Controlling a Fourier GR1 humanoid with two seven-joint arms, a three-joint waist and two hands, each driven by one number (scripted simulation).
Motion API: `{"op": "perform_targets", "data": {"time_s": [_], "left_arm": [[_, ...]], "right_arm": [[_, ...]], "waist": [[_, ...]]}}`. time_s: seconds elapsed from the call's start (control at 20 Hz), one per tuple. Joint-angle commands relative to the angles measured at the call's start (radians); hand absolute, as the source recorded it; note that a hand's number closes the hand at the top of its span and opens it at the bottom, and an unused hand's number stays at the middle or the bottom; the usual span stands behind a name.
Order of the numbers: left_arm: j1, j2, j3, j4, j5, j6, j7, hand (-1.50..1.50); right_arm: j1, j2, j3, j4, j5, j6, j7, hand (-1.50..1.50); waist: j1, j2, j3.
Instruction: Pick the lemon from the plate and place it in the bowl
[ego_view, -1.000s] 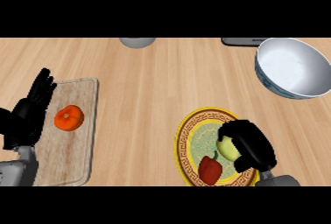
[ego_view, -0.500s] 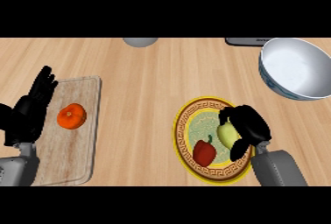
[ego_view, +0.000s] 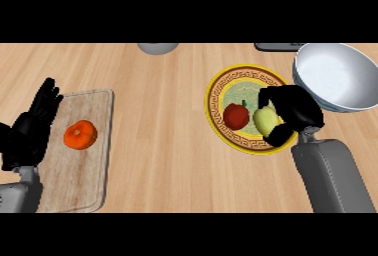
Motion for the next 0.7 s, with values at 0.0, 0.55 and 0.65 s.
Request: {"op": "perform_targets", "data": {"time_s": [0.0, 0.55, 0.65], "left_arm": [[0.034, -0.003, -0.002, -0.031, 0.002, -0.009, 0.001, 0.0], [0.053, -0.006, 0.014, -0.056, -0.007, -0.029, 0.005, 0.0], [-0.044, -0.018, 0.015, 0.047, -0.023, -0.012, -0.003, 0.0]], "right_arm": [[-0.062, -0.004, -0.055, -0.154, -0.009, 0.0, 0.082, 1.5], [-0.171, -0.057, -0.303, -0.288, -0.178, -0.001, 0.183, 1.5], [-0.272, -0.133, -0.384, -0.214, -0.228, 0.043, 0.183, 1.5]], "waist": [[-0.005, -0.003, 0.001], [0.005, 0.003, 0.001], [0.001, 0.005, 0.001]]}}
